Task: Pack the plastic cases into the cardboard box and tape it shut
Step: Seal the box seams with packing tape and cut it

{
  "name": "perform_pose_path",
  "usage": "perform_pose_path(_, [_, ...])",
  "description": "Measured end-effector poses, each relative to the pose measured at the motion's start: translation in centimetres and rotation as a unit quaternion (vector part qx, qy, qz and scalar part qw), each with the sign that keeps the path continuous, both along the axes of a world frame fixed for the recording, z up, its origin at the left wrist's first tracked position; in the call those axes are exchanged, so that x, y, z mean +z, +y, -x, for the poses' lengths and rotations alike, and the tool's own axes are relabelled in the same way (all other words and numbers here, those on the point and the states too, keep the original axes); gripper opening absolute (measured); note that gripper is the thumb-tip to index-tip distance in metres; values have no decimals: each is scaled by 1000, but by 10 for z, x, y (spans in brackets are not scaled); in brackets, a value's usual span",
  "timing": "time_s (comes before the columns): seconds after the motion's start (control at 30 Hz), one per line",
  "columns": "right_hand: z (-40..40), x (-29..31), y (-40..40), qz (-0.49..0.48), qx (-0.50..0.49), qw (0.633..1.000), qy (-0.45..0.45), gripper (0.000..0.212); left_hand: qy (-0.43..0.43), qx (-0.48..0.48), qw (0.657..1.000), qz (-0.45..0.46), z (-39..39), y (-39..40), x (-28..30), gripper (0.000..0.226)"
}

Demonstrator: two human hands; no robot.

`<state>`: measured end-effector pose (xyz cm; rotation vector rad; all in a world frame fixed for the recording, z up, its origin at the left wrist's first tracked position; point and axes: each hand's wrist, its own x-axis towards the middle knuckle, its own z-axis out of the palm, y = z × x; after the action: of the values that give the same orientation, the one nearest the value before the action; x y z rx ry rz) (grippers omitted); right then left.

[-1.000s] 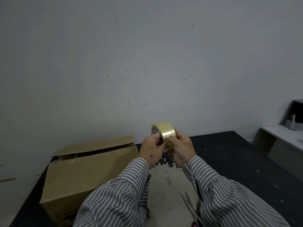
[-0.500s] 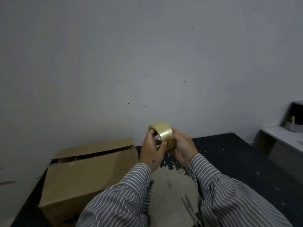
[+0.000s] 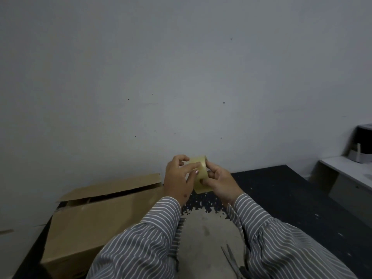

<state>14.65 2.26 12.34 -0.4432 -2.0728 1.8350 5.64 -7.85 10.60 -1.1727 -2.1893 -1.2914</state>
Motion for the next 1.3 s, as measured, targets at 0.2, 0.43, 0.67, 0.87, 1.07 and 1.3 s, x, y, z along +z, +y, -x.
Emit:
perform_pose_path(0.2, [0, -3, 3, -14, 12, 1000, -13, 52, 98, -9, 994, 57, 13, 3, 5, 15])
perform_pose_path(0.43, [3, -2, 4, -6, 15, 1000, -17, 44, 193, -13, 977, 95, 19, 9, 19, 32])
perform_pose_path(0.67, [9, -5, 7, 14, 5, 999, -32, 42, 260, -6, 954, 150, 20, 17, 14, 29])
perform_pose_path(0.87, [10, -1, 9, 28, -4, 999, -25, 47, 207, -26, 973, 102, 17, 18, 11, 25])
perform_pose_path(1.07, [15, 2, 7, 26, -5, 1000, -3, 41, 217, -24, 973, 79, 22, 17, 8, 23])
perform_pose_path(1.3, [23, 2, 0, 106, -46, 993, 17, 44, 214, -24, 976, 42, 24, 19, 0, 16])
